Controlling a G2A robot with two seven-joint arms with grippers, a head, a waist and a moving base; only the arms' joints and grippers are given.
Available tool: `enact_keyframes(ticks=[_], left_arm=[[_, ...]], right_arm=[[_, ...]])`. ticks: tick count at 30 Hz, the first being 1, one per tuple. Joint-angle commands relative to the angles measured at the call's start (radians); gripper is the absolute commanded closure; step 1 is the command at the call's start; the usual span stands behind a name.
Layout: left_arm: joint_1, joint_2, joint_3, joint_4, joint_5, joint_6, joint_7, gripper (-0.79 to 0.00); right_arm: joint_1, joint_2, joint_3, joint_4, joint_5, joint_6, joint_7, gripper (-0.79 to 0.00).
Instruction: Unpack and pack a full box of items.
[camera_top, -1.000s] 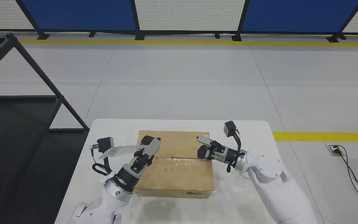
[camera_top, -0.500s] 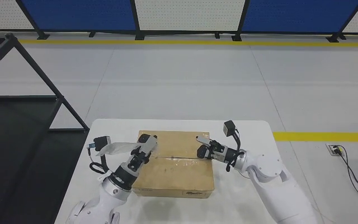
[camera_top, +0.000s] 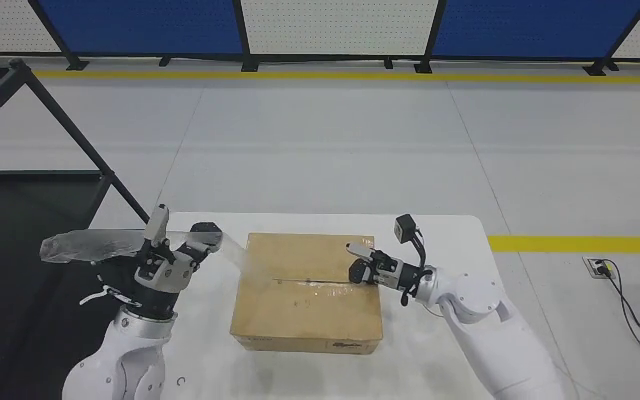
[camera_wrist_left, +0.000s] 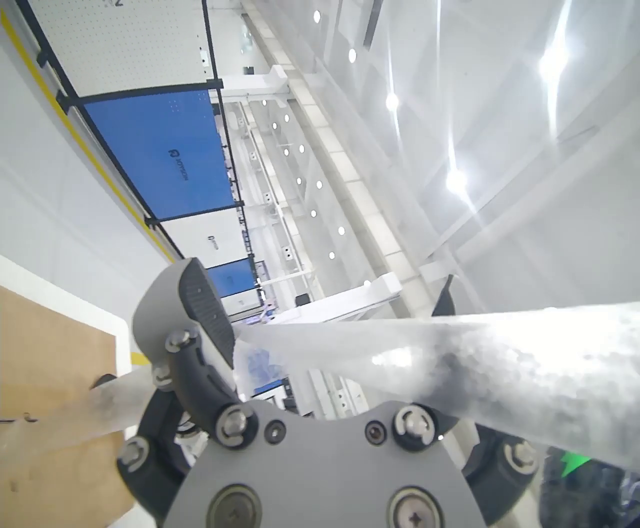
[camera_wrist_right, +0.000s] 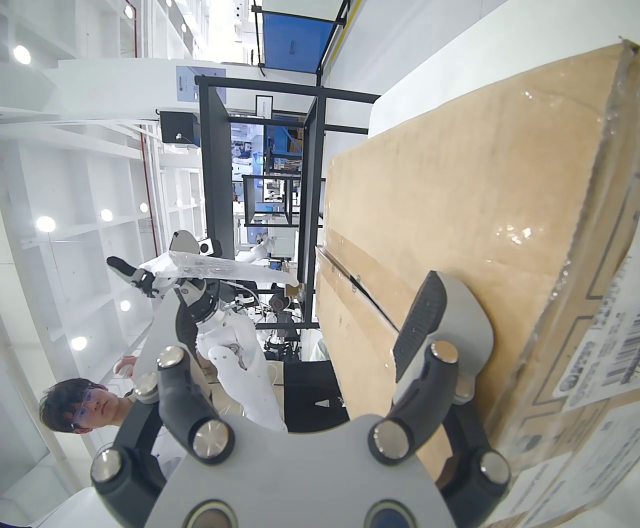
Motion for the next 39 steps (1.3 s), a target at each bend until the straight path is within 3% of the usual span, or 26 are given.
enact_keyframes(ticks=[1, 6, 18, 30, 39], left_arm=[[0.0, 0.0, -0.029, 0.019, -0.109, 0.012, -0.024, -0.785], [-0.001, 0.001, -0.081, 0.075, -0.258, 0.042, -0.079, -0.785], [0.006, 0.003, -0.092, 0.103, -0.265, 0.056, -0.105, -0.785], [-0.1, 0.001, 0.035, 0.11, -0.218, 0.15, -0.132, -0.785], [-0.102, 0.003, 0.04, 0.11, -0.184, 0.159, -0.144, -0.785]], right_arm=[[0.004, -0.001, -0.004, 0.002, 0.0, 0.0, 0.002, -0.785], [0.016, -0.006, -0.019, 0.012, 0.015, -0.002, 0.028, -0.785], [0.044, -0.022, -0.059, 0.047, 0.043, -0.009, 0.051, -0.785], [0.062, -0.054, -0.102, 0.107, 0.149, -0.059, 0.03, -0.785], [0.064, -0.055, -0.103, 0.113, 0.146, -0.06, 0.022, -0.785]])
